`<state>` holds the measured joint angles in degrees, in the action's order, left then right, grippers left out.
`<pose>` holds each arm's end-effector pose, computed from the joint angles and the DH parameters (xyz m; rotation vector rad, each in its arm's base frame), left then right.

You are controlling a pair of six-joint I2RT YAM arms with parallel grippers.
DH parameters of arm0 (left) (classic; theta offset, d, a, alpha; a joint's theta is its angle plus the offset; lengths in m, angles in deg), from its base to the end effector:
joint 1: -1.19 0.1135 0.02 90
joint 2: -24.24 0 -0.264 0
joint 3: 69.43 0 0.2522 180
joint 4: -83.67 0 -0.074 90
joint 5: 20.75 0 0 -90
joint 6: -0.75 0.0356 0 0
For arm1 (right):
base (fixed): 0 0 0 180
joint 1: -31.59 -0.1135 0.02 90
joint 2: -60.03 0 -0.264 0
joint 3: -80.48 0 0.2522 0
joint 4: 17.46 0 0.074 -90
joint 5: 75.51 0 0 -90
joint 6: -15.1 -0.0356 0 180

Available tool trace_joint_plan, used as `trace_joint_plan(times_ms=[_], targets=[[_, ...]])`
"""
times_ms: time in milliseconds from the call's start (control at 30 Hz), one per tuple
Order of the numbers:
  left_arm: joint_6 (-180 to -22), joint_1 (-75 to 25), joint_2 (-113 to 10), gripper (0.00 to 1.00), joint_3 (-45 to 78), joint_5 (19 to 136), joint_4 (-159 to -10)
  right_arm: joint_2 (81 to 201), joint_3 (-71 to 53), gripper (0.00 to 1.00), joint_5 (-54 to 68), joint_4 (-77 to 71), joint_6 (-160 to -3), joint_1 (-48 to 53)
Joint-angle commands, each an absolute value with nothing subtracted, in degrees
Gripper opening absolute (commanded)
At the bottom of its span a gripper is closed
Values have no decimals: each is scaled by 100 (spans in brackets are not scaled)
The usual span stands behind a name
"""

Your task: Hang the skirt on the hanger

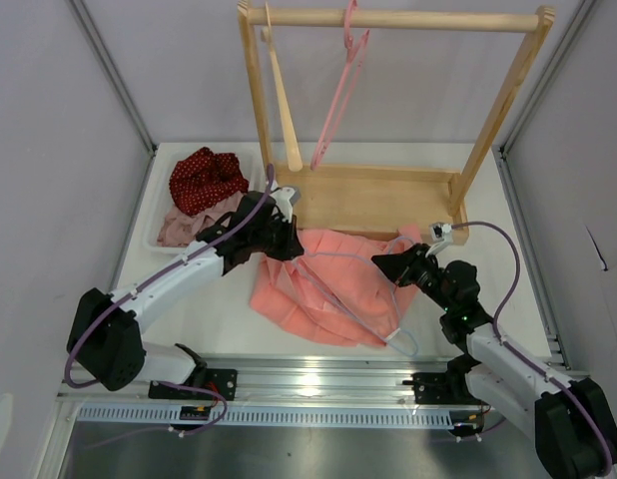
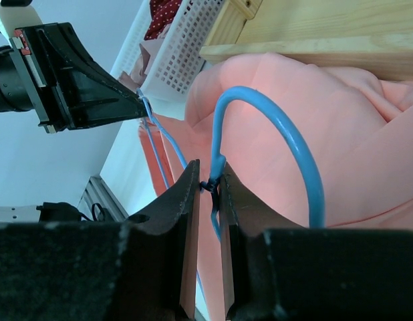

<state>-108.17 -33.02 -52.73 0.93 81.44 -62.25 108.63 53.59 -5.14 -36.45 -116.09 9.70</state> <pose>0.2385 -0.1712 0.2707 0.4297 2.3297 -0.7117 0.1692 0.0809 0.2131 0.0085 1.7365 1.1073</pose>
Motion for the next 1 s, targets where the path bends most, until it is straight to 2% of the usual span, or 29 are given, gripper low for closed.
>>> trace_joint_plan(times_ms=[0,633,967], targets=[[-10701,-3387,-5337,0,383,8305,-6446,11047,5257,0,-677,-4167,-11630,935],[-10639,-3607,-5285,1,287,8437,-6552,11338,4686,0,-449,-3868,-11234,408],[-10481,-3607,-4784,19,339,8130,-6280,10995,4334,0,-625,-3622,-11120,302]])
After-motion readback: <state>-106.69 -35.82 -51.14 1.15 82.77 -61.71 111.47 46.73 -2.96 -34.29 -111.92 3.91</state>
